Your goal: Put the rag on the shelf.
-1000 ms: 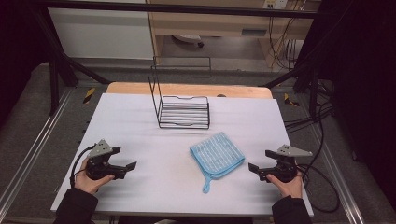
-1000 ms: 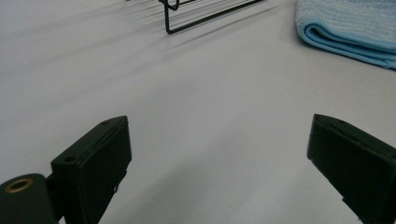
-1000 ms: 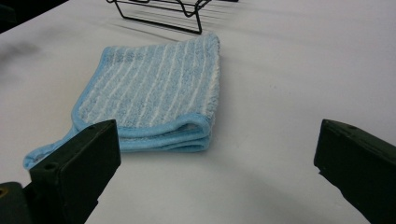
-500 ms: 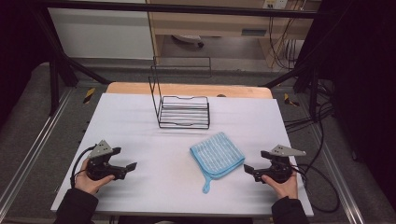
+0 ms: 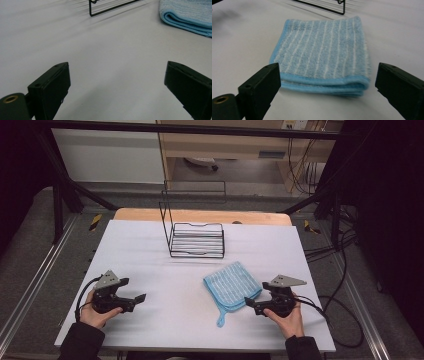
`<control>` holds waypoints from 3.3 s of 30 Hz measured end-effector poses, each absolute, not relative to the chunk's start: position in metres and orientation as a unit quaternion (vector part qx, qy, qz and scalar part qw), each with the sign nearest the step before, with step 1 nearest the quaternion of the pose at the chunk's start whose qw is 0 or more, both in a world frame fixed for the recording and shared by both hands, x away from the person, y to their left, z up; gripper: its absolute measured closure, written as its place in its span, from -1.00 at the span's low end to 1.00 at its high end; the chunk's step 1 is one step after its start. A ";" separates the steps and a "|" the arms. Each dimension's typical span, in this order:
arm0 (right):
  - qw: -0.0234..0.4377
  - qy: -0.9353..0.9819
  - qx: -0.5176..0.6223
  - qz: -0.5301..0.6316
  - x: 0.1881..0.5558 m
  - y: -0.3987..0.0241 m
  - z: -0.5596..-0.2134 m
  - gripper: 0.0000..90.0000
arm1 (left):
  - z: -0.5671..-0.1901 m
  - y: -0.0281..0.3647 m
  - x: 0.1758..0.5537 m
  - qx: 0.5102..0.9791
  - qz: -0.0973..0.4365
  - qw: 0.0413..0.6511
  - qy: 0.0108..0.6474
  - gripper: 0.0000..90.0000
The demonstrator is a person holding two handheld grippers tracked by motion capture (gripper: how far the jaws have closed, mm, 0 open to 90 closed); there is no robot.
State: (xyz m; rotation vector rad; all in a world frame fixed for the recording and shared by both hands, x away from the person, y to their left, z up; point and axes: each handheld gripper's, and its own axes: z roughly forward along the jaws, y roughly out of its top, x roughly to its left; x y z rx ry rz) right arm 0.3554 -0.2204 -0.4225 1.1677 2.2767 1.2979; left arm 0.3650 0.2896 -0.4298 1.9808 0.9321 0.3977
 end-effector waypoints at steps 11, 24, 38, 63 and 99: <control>0.134 0.812 0.372 0.429 0.360 -0.176 -0.420 -0.53 | -0.430 0.289 0.365 0.796 0.161 0.443 0.379 -0.84; 0.117 0.849 0.339 0.389 0.375 -0.118 -0.430 -0.02 | -0.430 0.291 0.366 0.794 0.162 0.441 0.385 -0.81; 0.178 0.863 0.330 0.339 0.380 -0.094 -0.449 0.29 | -0.431 0.292 0.366 0.793 0.163 0.440 0.388 -0.79; 0.185 0.870 0.320 0.327 0.383 -0.098 -0.442 0.83 | -0.432 0.293 0.367 0.793 0.163 0.439 0.390 -0.77; 0.025 0.872 0.211 0.440 0.344 -0.058 -0.424 0.14 | -0.426 0.286 0.365 0.794 0.155 0.437 0.393 -0.76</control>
